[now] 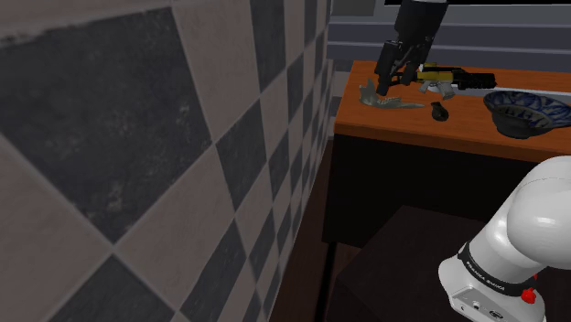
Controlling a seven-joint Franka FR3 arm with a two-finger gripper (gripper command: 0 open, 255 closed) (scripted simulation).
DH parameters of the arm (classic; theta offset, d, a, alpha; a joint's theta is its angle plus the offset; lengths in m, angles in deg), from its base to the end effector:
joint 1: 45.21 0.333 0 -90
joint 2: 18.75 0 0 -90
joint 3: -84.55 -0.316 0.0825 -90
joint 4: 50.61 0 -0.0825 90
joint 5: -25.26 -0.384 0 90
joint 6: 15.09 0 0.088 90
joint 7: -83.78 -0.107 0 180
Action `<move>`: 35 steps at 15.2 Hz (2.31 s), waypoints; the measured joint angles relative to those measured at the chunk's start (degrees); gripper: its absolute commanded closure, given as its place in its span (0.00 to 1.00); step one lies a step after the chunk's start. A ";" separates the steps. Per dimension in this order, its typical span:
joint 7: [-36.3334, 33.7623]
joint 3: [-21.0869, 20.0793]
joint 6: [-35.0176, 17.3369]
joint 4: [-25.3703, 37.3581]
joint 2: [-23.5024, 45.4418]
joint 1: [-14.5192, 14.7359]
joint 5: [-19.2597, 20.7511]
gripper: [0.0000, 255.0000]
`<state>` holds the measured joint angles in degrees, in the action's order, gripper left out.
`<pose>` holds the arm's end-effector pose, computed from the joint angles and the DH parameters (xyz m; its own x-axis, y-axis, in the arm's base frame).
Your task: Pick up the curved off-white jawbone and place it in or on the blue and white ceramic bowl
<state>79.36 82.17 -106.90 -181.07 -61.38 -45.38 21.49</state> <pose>0.3221 0.0238 0.6175 0.9966 -0.0497 0.0658 -0.0469 -0.9980 -0.0428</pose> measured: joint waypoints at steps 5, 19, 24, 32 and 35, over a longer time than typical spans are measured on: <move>7.93 3.86 -0.44 0.64 3.43 0.25 2.99 0.00; 41.49 16.98 -5.03 11.62 26.49 1.13 12.59 0.00; 42.18 17.45 -8.75 8.13 26.88 0.96 13.03 0.00; 42.23 17.70 -10.75 6.28 26.99 0.83 13.18 0.00; 42.23 17.70 -10.75 6.28 26.99 0.83 13.18 1.00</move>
<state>121.58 99.86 -117.65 -174.78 -34.39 -44.54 34.67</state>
